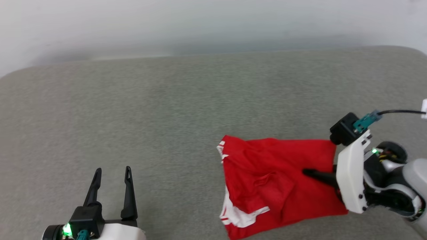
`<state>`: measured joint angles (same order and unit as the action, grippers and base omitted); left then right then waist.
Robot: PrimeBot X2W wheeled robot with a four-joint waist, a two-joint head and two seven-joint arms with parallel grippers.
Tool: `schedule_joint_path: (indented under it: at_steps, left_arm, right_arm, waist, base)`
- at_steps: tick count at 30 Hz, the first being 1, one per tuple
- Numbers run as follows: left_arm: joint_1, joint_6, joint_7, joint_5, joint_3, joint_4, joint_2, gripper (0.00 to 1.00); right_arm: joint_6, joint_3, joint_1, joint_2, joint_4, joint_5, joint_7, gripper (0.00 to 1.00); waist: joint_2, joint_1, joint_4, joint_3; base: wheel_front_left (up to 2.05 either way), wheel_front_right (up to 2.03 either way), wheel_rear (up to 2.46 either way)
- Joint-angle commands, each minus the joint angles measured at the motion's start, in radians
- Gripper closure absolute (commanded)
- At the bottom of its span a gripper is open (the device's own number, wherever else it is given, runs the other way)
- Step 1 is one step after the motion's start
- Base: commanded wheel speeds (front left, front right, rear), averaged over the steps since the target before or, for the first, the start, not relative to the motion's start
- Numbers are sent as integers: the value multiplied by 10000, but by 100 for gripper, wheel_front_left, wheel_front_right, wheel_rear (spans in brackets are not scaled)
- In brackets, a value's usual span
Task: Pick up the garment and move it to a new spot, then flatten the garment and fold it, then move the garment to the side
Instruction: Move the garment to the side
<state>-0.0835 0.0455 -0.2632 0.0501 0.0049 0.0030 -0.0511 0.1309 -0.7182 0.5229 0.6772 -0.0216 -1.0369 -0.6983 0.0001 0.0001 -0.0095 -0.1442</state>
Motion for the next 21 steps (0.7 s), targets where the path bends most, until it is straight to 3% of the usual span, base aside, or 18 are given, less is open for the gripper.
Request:
schedule_joint_path:
  at_steps: [1,10,15,21]
  left_arm:
    - [-97,82,-18,72,44,-88,12,0]
    - [176,84,-18,-87,63,-369,10,0]
    - [582,-82,-18,-274,103,-539,-91,0]
    - [1152,-226,-18,-475,10,-753,-292,0]
  right_arm:
    - [-4,-97,333,334,189,93,-111,100]
    - [-4,-21,1423,1859,18,612,68,100]
    - [-5,255,1957,2715,-799,1144,450,100]
    - [-5,753,2522,3178,-2344,1812,1062,100]
  waist:
    - [-1,-1,-867,35]
    - [-1,-1,-1981,-700]
    - [-1,-1,-2106,-1412]
    - [-1,-1,-2010,-2418]
  base:
    - [0,0,0]
    - [0,0,0]
    - [0,0,0]
    - [0,0,0]
